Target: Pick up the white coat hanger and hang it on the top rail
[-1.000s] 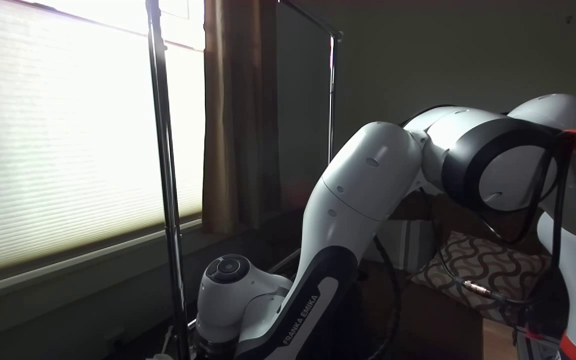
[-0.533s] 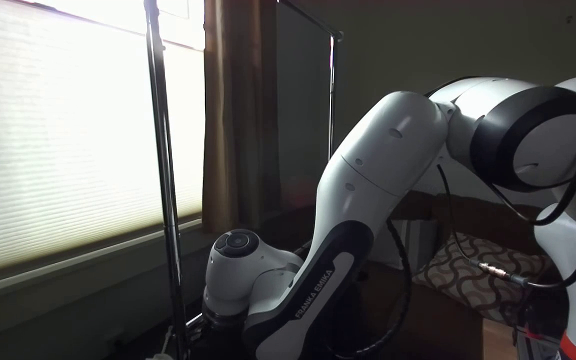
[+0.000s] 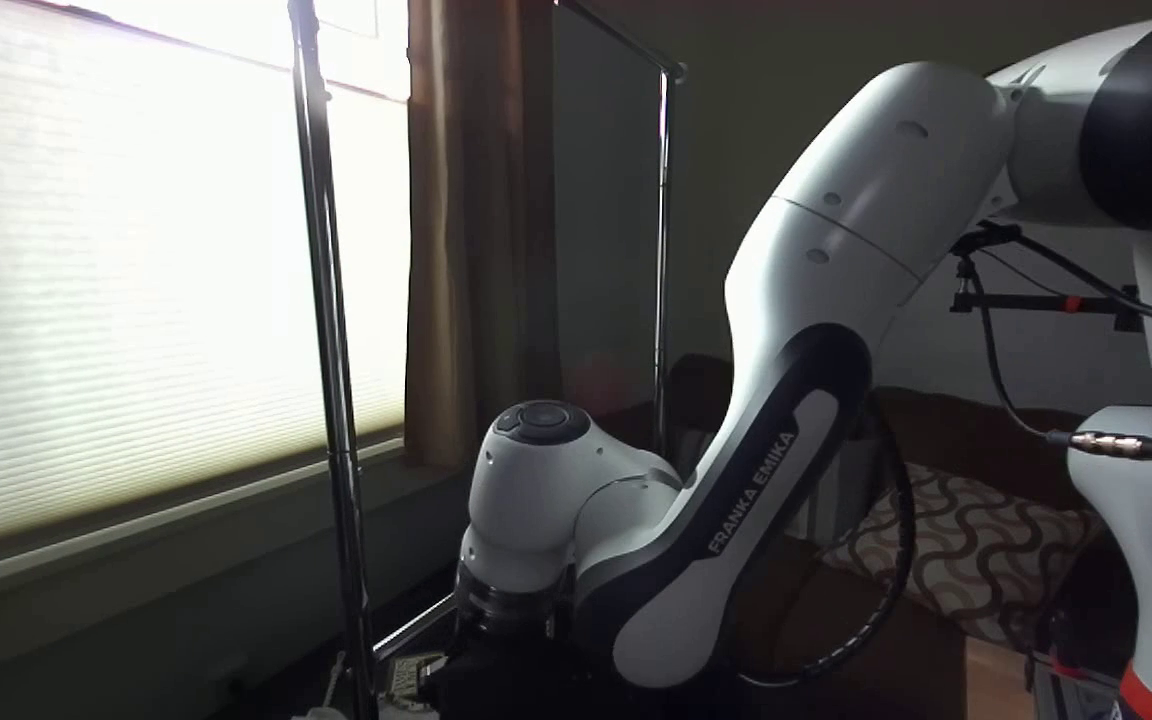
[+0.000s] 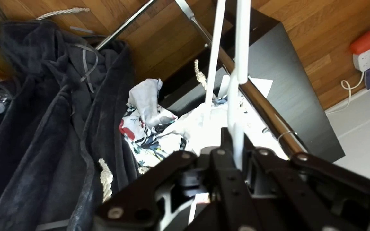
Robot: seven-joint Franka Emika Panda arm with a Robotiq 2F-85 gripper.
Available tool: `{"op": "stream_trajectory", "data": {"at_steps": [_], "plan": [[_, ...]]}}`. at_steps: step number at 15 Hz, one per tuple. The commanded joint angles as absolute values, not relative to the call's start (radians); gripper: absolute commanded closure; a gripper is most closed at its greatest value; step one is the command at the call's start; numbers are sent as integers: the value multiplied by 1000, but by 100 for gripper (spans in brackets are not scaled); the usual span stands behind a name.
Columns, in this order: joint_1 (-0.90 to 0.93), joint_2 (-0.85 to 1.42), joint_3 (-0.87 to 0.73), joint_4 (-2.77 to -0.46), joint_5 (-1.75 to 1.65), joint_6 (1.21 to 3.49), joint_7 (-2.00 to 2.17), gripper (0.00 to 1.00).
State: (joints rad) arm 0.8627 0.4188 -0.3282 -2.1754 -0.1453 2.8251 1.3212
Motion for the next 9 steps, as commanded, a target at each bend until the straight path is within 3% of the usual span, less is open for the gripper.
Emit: {"op": "stream_trajectory", "data": {"at_steps": [1, 9], "plan": [[927, 255, -403, -2300, -336, 2772, 1489, 99], [557, -83, 80, -2485, 78, 2582, 946, 99]]}}
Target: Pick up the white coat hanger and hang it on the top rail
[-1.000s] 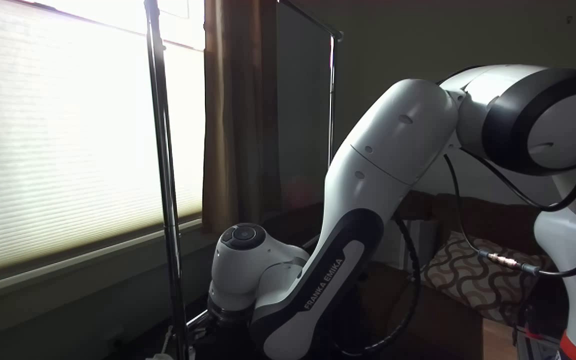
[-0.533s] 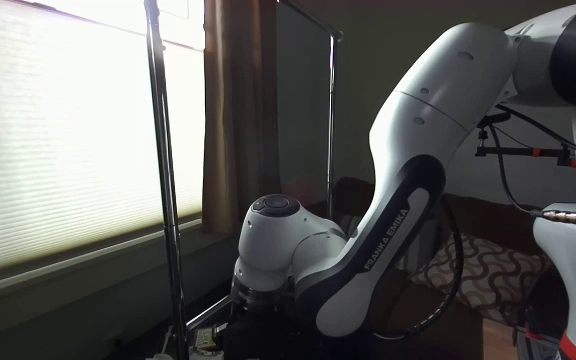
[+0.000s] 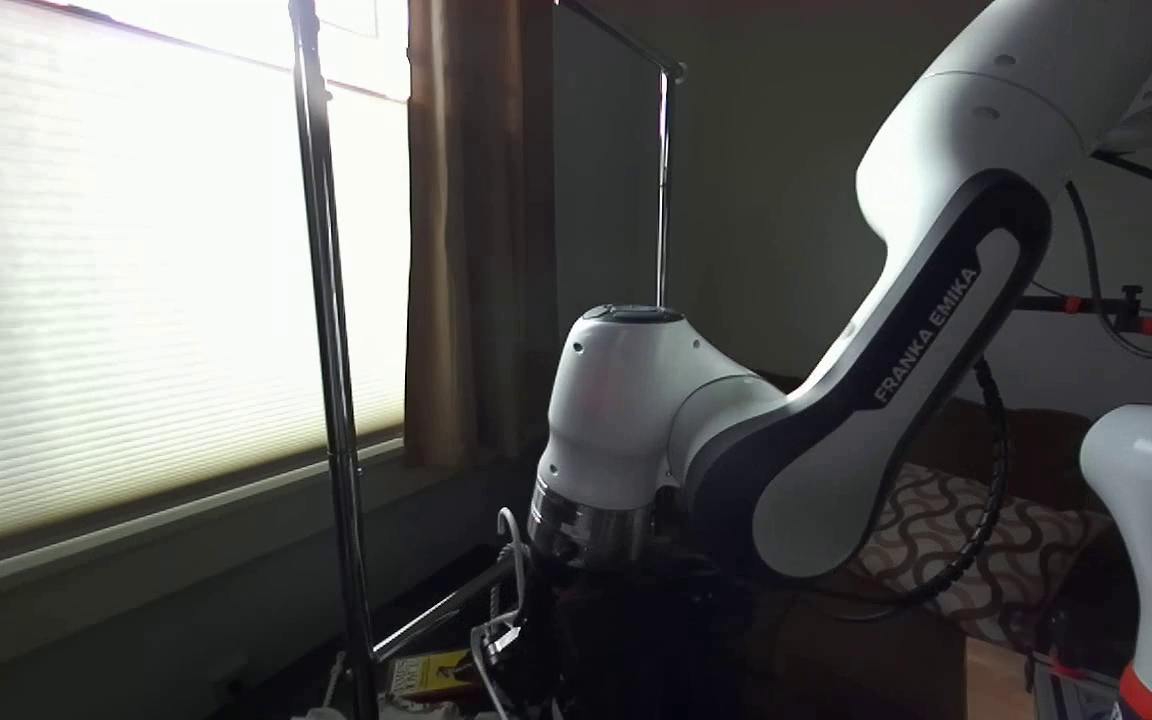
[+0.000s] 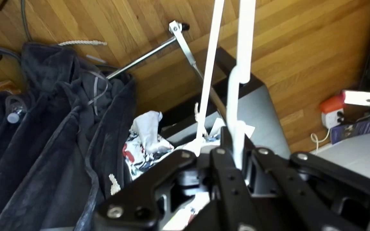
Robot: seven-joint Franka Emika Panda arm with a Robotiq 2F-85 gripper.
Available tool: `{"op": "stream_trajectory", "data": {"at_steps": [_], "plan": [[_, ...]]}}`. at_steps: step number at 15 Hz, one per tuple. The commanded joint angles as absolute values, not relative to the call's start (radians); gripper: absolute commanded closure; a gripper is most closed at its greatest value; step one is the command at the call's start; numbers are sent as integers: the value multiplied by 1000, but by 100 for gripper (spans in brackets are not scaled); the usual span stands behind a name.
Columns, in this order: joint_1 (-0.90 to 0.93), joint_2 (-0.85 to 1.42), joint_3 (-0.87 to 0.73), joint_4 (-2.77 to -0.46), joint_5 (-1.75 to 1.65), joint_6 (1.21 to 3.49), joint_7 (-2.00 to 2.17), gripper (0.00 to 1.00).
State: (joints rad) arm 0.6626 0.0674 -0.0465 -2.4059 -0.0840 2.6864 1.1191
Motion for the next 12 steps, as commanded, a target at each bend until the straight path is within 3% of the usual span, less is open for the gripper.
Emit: {"op": "stream_trajectory", "data": {"at_steps": [1, 6, 7, 8, 12], "plan": [[531, -126, 108, -2489, 95, 2536, 939, 99], [436, -227, 177, -2469, 283, 2505, 660, 99], [508, -214, 106, -2460, 325, 2515, 582, 99], [400, -208, 212, -2451, 272, 2509, 681, 94], [403, -193, 201, -2433, 349, 2593, 605, 99]]}}
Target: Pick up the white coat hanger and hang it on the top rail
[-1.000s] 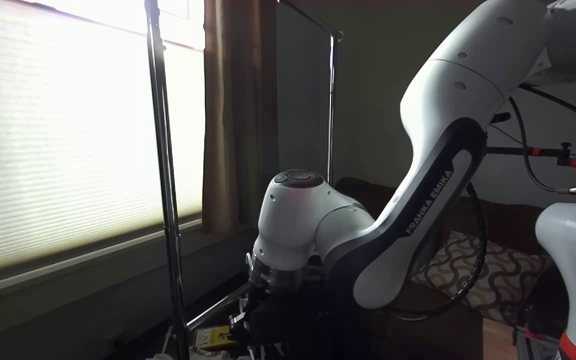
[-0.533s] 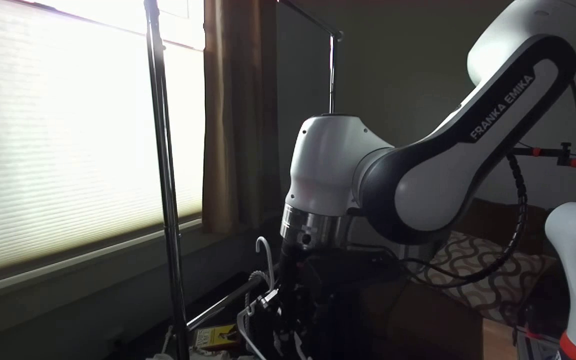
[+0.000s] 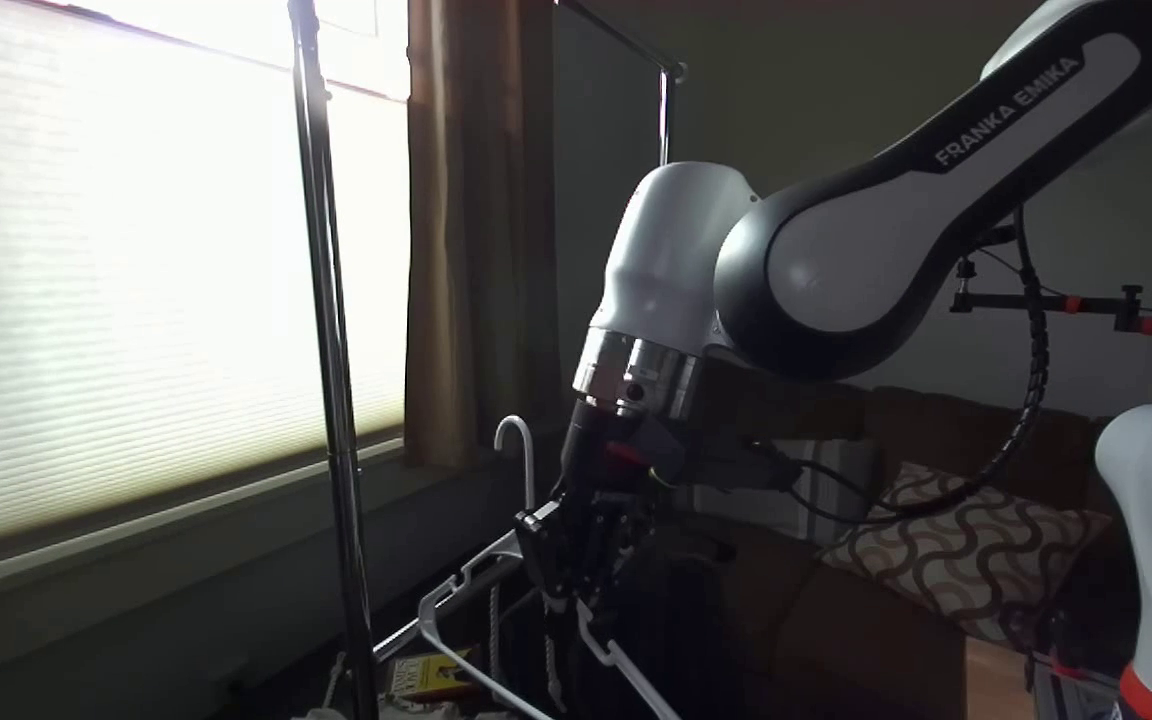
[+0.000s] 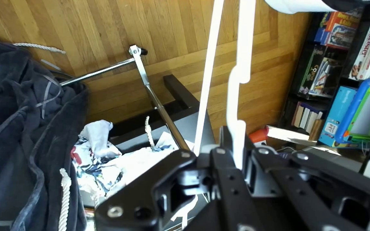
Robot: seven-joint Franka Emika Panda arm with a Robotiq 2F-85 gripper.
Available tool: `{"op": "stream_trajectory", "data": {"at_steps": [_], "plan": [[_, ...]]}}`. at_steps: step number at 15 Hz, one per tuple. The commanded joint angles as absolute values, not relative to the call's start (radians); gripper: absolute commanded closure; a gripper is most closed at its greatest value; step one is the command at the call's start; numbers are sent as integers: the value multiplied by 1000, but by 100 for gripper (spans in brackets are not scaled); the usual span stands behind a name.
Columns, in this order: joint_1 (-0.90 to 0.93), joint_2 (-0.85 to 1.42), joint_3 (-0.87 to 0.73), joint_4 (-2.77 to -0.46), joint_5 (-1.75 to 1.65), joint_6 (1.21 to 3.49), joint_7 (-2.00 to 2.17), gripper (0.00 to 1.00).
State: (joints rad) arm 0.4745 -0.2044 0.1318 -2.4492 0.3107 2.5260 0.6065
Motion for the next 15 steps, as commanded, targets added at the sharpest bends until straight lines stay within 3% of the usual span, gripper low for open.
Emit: {"op": "stream_trajectory", "data": {"at_steps": [1, 4, 14, 15], "plan": [[373, -223, 214, -2438, 326, 2638, 625, 99], [286, -295, 217, -2425, 261, 2724, 592, 99], [104, -388, 248, -2121, -31, 2626, 373, 99], [135, -379, 231, -2164, 25, 2640, 349, 94]]}}
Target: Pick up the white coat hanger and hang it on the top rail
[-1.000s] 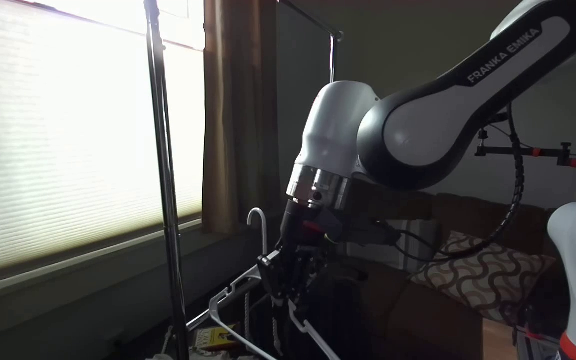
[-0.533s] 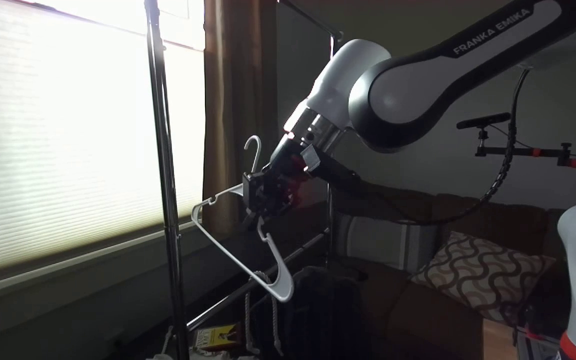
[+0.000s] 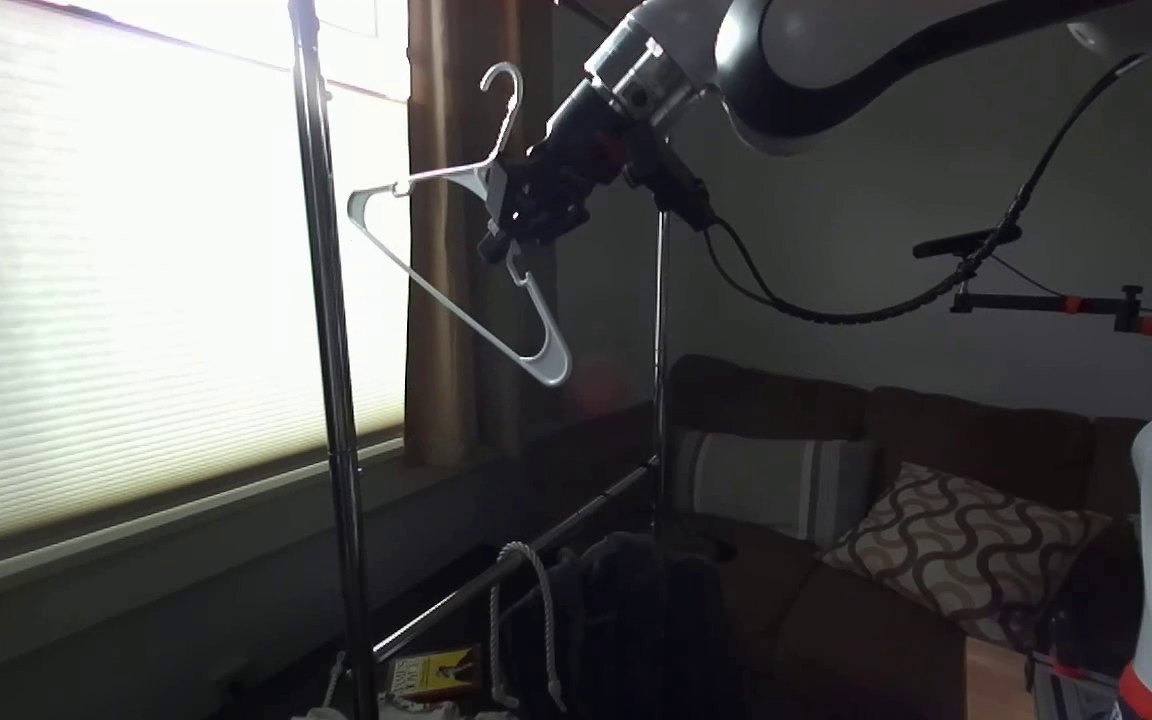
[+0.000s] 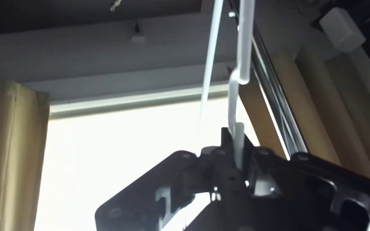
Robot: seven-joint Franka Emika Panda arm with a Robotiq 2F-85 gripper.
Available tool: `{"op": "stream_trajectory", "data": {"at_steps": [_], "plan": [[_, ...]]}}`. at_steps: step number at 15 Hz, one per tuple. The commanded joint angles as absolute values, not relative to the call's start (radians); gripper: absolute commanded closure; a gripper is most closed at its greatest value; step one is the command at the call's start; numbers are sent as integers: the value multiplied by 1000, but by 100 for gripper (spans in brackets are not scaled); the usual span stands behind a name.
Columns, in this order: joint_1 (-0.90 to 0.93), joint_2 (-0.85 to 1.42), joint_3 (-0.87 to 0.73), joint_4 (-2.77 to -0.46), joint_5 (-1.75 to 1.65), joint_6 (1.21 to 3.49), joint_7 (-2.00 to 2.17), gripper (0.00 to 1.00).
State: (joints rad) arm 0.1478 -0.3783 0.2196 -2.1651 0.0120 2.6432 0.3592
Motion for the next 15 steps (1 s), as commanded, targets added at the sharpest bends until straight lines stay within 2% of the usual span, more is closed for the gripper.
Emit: {"op": "stream_trajectory", "data": {"at_steps": [1, 4, 9, 15], "plan": [[122, -384, 235, -2134, 13, 2639, 350, 94], [94, -386, 244, -2084, -34, 2636, 336, 99], [113, -357, 187, -1827, -41, 2378, 131, 99], [112, -198, 190, -1447, -53, 2102, 20, 99]]}}
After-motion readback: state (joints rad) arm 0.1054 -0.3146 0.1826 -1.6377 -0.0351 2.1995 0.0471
